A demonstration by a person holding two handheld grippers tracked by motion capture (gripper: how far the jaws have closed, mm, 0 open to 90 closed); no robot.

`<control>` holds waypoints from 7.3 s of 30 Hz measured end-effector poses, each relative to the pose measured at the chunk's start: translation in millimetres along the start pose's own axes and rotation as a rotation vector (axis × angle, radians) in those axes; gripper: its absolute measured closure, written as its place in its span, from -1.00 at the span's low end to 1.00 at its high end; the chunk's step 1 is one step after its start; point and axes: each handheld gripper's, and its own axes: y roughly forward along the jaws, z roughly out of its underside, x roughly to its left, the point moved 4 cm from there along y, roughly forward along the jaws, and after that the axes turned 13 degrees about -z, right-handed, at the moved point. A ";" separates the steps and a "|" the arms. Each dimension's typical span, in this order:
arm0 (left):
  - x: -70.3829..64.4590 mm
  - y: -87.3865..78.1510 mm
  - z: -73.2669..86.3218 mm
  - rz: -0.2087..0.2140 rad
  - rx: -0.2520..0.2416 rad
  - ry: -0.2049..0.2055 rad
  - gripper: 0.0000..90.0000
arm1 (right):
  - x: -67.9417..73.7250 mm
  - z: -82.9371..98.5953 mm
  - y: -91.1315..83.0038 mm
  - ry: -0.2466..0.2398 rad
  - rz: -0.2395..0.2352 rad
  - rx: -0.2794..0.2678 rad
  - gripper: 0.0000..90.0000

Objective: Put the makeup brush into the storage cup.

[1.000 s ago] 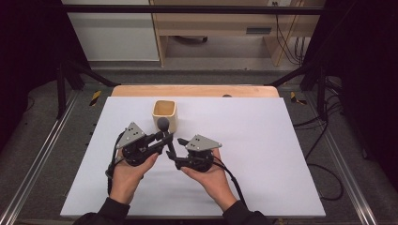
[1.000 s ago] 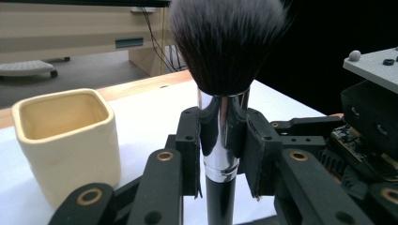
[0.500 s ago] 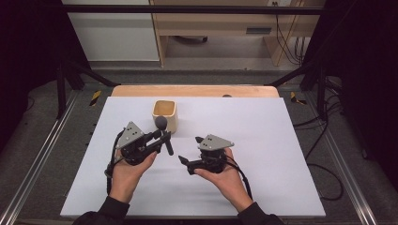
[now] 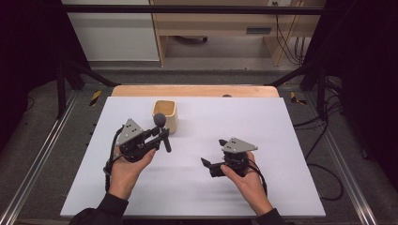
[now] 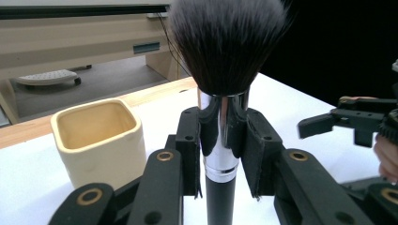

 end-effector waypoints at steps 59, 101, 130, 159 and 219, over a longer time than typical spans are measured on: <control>37.5 19.5 -51.1 -0.138 -0.059 -0.015 0.56 | -53.4 59.5 -96.9 0.050 0.242 -0.194 -0.88; 59.2 65.1 -53.1 -0.220 -0.104 -0.028 0.56 | -49.0 63.1 -88.9 0.025 0.225 -0.188 -0.90; 68.8 75.1 -49.1 -0.251 -0.109 -0.038 0.56 | -48.6 64.1 -88.3 0.030 0.209 -0.186 -0.90; 71.1 88.9 -36.1 -0.249 -0.092 -0.012 0.56 | -48.2 65.1 -86.7 0.022 0.202 -0.179 -0.88; 54.8 77.4 -33.5 -0.198 -0.136 0.044 -0.60 | -47.6 65.9 -85.2 0.041 0.197 -0.177 -0.89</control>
